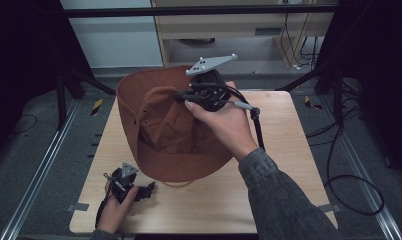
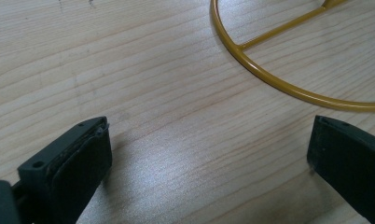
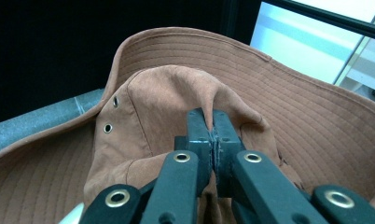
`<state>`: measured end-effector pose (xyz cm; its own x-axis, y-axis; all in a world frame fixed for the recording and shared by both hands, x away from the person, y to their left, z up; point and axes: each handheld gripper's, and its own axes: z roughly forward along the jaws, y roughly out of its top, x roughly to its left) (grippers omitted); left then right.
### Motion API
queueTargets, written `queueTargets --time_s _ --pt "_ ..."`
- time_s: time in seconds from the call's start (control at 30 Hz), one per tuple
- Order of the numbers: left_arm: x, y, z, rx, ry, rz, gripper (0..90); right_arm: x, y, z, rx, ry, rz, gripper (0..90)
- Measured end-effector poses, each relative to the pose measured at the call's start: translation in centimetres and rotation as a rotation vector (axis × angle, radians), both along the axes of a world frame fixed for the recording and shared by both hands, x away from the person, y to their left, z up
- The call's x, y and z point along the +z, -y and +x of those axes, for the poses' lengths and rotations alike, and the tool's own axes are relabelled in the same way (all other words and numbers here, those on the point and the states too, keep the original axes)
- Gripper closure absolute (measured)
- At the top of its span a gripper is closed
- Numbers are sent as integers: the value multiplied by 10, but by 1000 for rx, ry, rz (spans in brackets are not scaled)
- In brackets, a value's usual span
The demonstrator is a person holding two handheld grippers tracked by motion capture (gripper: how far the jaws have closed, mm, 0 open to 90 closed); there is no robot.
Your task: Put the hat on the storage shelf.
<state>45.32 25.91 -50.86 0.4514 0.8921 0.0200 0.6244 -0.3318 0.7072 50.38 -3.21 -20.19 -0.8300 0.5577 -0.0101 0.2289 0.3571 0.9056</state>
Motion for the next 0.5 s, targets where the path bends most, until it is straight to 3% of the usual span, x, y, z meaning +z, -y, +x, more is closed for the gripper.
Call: queueTargets --time_s 0.5 --pt "0 0 0 1 -1 1 0 -7 -17 1 38 -19 6 890"
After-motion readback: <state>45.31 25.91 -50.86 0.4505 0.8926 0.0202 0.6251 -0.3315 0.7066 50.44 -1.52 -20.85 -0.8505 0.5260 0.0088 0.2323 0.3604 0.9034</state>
